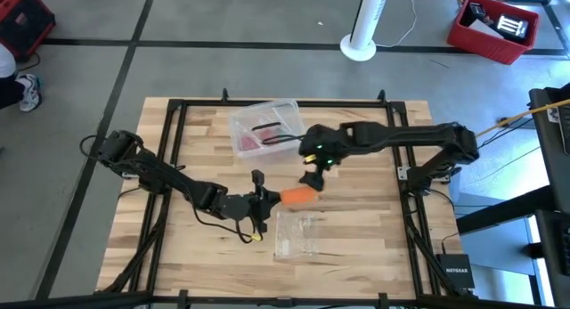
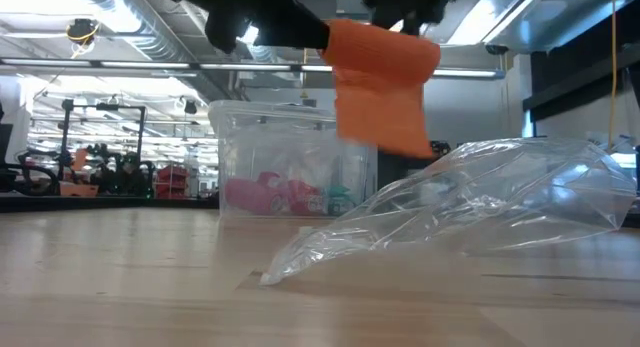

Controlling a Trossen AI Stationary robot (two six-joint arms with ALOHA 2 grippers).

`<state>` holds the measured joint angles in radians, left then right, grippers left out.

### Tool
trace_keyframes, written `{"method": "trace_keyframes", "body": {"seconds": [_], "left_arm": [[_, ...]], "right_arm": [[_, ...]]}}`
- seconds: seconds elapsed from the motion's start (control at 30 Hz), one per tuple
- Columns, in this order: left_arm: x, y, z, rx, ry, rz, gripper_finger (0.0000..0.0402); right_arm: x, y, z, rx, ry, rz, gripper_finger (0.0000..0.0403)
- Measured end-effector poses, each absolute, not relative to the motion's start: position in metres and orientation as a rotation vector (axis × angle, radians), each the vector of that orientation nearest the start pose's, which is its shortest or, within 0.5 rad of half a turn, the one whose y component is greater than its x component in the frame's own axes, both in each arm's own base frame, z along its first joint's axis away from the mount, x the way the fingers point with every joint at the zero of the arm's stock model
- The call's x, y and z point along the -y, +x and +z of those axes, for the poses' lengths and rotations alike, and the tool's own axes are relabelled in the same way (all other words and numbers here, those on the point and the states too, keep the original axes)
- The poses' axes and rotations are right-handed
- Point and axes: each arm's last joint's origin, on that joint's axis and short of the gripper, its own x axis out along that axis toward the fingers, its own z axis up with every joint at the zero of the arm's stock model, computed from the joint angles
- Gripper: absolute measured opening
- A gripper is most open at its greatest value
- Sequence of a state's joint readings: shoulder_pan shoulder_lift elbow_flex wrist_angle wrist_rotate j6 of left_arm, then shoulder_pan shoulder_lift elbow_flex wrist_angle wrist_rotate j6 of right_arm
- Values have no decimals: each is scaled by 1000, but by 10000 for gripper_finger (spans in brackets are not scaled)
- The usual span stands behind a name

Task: Roll bandage
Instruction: Roll the orange bandage

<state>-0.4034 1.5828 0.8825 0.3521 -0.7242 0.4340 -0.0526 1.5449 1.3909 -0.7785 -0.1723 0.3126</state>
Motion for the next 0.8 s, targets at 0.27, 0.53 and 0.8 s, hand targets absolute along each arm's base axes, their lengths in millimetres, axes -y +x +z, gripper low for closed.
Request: {"method": "trace_keyframes", "body": {"seconds": [0.27,0.53,0.8], "left_arm": [[112,308,241,-292,467,276,4],[111,308,248,-245,413,271,4],[92,308,265,-185,308,117,4]], "right_arm": [[-11,251,339,-876,182,-29,351],[-39,199,278,-499,110,-45,351],[-41,190,202,-372,220,-135,351]]}}
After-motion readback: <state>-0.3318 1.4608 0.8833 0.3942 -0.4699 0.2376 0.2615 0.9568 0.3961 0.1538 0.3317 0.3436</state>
